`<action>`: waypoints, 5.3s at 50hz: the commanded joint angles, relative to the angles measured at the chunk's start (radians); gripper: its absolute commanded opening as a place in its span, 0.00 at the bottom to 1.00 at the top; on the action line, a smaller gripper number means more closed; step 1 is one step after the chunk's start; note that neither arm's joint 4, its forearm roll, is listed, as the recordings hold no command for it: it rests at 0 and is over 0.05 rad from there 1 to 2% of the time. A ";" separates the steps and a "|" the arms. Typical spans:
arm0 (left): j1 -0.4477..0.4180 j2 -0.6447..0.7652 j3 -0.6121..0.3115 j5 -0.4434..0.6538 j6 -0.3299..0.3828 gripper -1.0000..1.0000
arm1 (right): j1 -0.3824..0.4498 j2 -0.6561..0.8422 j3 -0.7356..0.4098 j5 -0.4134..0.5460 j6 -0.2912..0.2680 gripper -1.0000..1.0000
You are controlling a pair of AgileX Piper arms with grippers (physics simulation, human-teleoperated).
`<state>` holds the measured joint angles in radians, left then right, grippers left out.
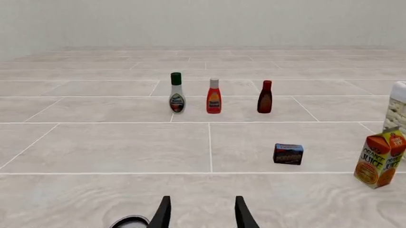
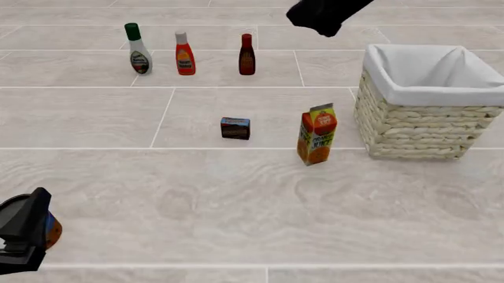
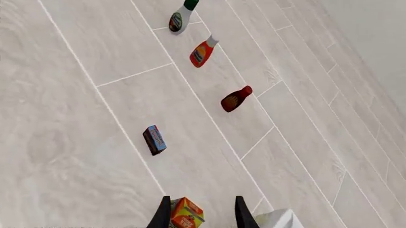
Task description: Pick the chocolate pudding and place it in the basket.
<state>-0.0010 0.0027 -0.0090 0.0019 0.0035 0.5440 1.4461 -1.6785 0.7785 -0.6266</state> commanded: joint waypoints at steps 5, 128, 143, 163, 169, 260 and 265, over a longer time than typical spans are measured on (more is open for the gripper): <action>0.001 -0.001 0.004 -0.007 0.003 1.00 | -0.011 0.179 -0.153 0.063 -0.043 1.00; 0.002 -0.001 0.005 -0.005 0.001 1.00 | 0.028 0.829 -0.558 0.013 -0.052 1.00; 0.002 0.001 0.006 -0.008 0.001 1.00 | 0.024 0.902 -0.638 0.047 -0.055 1.00; 0.002 0.001 0.006 -0.007 0.001 1.00 | 0.017 0.981 -0.722 0.077 -0.060 1.00; 0.002 0.001 0.006 -0.007 0.001 1.00 | 0.021 0.997 -0.728 0.075 -0.054 1.00; 0.002 0.001 0.006 -0.007 0.001 1.00 | 0.027 1.333 -1.141 0.232 -0.022 1.00; 0.002 0.001 0.006 -0.007 0.001 1.00 | 0.020 1.341 -1.146 0.235 -0.023 1.00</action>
<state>-0.0004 0.0037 -0.0056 -0.0026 0.0038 0.5743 2.7706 -2.7992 0.9962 -0.6523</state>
